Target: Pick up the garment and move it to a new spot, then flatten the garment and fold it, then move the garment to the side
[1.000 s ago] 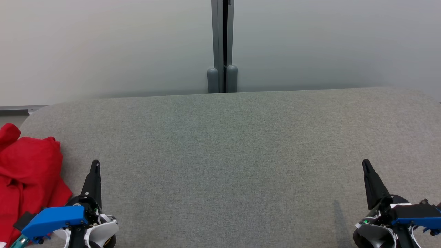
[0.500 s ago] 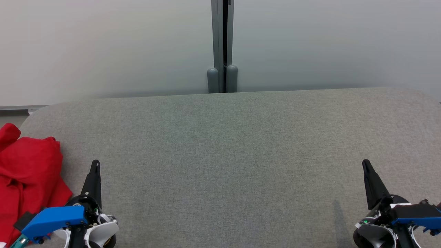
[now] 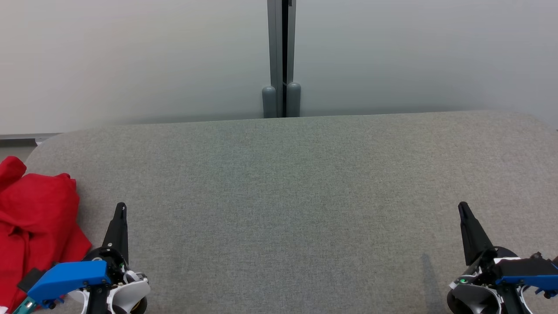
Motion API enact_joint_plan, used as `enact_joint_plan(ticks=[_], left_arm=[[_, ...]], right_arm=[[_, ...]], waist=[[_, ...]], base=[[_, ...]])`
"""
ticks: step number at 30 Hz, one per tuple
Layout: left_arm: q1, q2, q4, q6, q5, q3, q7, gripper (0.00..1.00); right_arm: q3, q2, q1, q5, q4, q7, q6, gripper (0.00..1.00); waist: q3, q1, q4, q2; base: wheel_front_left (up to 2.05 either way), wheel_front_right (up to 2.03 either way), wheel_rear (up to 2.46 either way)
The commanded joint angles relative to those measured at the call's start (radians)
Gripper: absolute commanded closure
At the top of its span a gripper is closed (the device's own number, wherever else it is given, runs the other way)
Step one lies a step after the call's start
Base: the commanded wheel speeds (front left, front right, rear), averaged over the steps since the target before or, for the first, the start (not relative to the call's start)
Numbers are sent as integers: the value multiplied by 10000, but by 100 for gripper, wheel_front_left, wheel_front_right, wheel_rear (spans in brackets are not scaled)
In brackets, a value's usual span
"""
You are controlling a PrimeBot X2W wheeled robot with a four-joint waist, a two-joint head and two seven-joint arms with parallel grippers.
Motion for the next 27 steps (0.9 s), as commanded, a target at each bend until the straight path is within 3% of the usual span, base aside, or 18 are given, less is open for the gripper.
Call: enact_joint_plan(ticks=[1, 27], left_arm=[[-100, -16, -45, 11, -36, 7, 33, 100], [-100, -16, -45, 12, -37, 7, 32, 100]], right_arm=[[-18, -72, -137, 27, -33, 45, 4, 100], [-18, -72, -137, 27, -33, 44, 4, 100]], waist=[[0, 0, 0, 0], [0, 0, 0, 0]], base=[[0, 0, 0], [0, 0, 0]])
